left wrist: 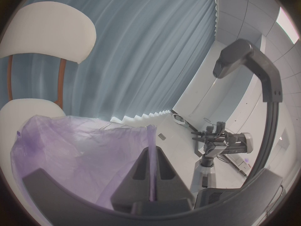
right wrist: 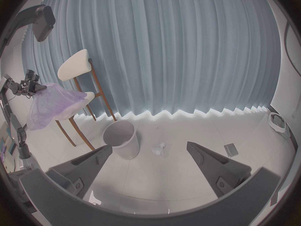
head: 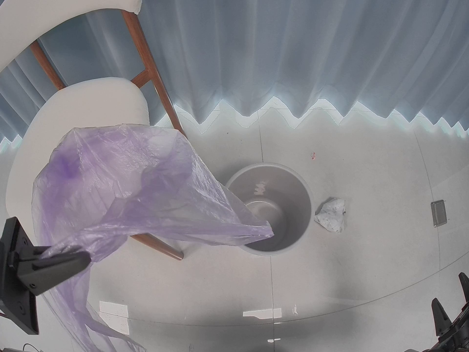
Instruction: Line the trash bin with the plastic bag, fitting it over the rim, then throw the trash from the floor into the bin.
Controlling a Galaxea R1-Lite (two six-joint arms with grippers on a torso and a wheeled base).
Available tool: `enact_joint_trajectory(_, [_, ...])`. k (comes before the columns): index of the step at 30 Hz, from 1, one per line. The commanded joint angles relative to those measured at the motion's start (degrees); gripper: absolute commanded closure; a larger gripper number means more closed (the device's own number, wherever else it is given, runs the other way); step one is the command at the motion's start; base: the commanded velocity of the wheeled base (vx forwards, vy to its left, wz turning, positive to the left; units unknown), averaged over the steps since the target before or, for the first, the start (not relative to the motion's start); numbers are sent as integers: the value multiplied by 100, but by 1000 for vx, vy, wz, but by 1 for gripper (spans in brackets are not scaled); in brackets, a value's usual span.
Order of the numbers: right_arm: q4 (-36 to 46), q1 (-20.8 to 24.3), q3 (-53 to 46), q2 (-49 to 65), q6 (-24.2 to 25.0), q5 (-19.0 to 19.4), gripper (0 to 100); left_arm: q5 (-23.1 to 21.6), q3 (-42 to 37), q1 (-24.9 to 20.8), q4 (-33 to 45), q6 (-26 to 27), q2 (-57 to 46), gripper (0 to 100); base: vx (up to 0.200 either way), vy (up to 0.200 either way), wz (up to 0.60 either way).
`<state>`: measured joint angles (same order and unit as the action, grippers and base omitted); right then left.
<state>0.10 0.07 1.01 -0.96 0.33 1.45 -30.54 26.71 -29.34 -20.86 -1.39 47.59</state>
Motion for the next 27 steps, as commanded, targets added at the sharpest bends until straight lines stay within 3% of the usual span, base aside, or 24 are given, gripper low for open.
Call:
enact_joint_trajectory(1, [-1,1,-84,96,2,4,0,-603,528,245,20,-151,224,100,0,0,0])
enact_joint_trajectory(5, [-1,1,-84,96,2,4,0,-629,871,-1,-76,-371,672,100,0,0,0])
enact_joint_trajectory(10, [-1,1,-84,96,2,4,0,-682,818,-177,-191,-441,778,100,0,0,0])
enact_joint_trajectory(14, [-1,1,-84,96,2,4,0,-690,537,-608,-208,-652,681,100,0,0,0])
enact_joint_trajectory(21, [-1,1,-84,96,2,4,0,-690,493,-581,-656,-942,541,100,0,0,0])
enact_joint_trajectory(27, [-1,1,-84,96,2,4,0,-690,748,51,-1641,-907,1358,100,0,0,0])
